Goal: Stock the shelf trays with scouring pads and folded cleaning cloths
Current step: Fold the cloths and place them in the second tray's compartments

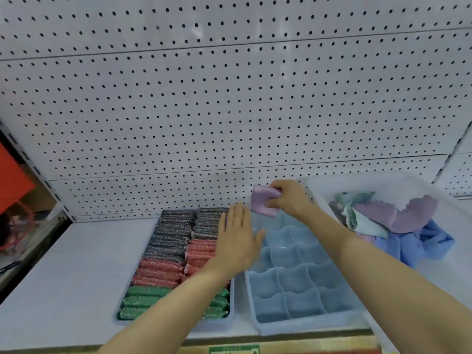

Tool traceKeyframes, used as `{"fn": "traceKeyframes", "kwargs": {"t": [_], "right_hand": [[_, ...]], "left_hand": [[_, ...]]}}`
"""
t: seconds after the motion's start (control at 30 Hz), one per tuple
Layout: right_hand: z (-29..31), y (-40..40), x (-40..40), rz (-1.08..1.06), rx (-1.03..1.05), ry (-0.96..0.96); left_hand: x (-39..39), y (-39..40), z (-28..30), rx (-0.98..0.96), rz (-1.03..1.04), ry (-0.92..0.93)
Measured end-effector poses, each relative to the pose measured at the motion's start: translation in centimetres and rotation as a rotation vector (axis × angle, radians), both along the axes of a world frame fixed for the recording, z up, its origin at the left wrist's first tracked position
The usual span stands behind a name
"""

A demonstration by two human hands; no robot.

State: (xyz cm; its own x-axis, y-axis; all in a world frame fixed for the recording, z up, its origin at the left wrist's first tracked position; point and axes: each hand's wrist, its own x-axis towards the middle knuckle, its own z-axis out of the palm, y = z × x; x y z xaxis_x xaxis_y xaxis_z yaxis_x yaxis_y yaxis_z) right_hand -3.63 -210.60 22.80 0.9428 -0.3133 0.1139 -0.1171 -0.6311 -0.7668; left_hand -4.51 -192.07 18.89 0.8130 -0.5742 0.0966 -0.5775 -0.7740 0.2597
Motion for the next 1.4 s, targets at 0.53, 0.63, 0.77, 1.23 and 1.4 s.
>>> {"fn": "traceKeyframes", "kwargs": {"t": [0.53,0.63,0.77,1.23,1.4], "right_hand": [[-4.3,2.1,3.1,0.136,-0.087,0.095],[-5.0,2.4,3.6,0.159,-0.107,0.146],[-6.0,3.1,4.4,0.158,-0.115,0.149],[-7.2,4.6,5.2,0.250,-0.260,0.291],[-7.3,4.6,4.7,0.320,-0.256,0.300]], "left_hand": [[2.6,1.0,-4.0,0.266,0.085,-0.042],[2.9,1.3,-4.2,0.253,0.124,-0.063],[3.1,1.6,-4.1,0.211,0.135,-0.047],[4.5,2.6,-4.3,0.241,0.013,-0.032],[5.0,2.5,-3.5,0.312,-0.048,0.024]]}}
